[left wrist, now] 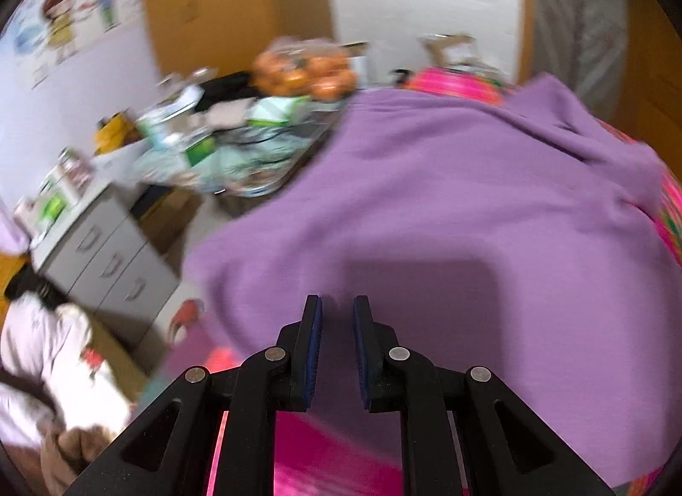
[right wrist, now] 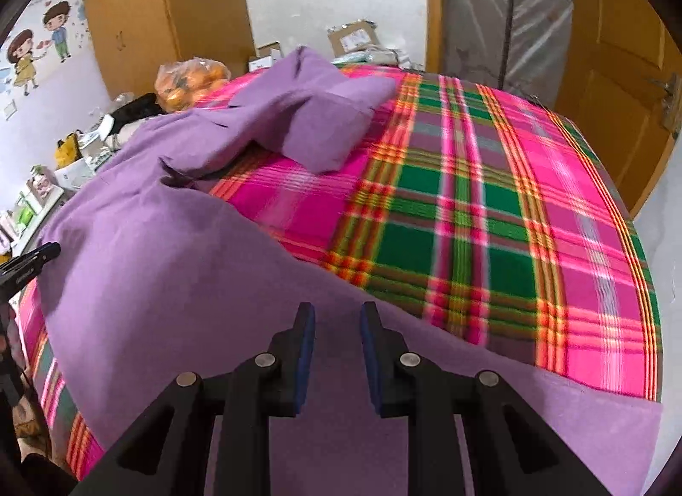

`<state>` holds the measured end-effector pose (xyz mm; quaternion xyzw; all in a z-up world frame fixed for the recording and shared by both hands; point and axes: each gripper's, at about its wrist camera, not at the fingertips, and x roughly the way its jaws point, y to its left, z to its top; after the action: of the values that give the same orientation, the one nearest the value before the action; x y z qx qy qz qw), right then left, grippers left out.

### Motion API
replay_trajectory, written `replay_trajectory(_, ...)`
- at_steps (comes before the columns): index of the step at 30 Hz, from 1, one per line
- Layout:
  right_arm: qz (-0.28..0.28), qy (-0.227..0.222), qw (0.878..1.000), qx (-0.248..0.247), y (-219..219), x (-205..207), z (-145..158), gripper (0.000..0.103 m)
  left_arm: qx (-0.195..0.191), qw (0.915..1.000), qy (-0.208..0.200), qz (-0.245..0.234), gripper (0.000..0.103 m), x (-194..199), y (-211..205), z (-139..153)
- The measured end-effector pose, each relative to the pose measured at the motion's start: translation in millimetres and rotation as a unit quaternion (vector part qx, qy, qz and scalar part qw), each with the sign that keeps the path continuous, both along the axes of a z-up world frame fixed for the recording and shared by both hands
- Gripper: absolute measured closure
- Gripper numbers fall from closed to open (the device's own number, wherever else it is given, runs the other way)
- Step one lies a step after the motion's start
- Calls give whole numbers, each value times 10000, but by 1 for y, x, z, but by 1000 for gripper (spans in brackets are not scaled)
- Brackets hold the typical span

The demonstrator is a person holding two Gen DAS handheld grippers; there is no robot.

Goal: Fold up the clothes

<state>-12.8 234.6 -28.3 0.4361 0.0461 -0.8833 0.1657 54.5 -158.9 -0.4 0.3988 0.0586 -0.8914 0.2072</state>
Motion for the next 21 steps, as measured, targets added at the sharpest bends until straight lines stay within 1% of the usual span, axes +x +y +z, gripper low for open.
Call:
replay_trajectory(3,129,-71,9999,2,-12,-3,-4,80,49,9999,17,130,85,8,-16,-1)
replay_trajectory(6,125,-146,9998,16,-18,-5,-7,81,156,9995,29,274,85,14,-30,-1)
replay_trajectory(8,80,-99,9999,0,-19,-6,-3,81,275,9991,59,323,86,16,-37,1)
replay_trajectory(10,16,-5,10000,-83,-18,-8,4,80,244,9992,111,298,86,13,-36,5)
replay_trajectory(11,-8,25,9999,-116,-18,-9,6,78,229,9993,143,256,86,11,-34,8)
replay_trajectory(14,70,-78,9999,-137,-21,-17,9,77,368,9988,304,-57,86,-2,-21,19)
replay_trajectory(16,44,-77,9994,-334,-19,-25,16,77,392,9981,371,-313,86,-10,-7,24)
replay_trajectory(18,-78,-90,9981,-599,-14,-37,22,74,422,9967,369,-591,86,-18,11,26)
replay_trajectory(20,-258,-107,9960,-851,-8,-52,28,64,449,9947,336,-860,86,-26,29,26)
replay_trajectory(21,-345,-133,9947,-963,-5,-62,30,63,463,9935,320,-994,86,-30,38,25)
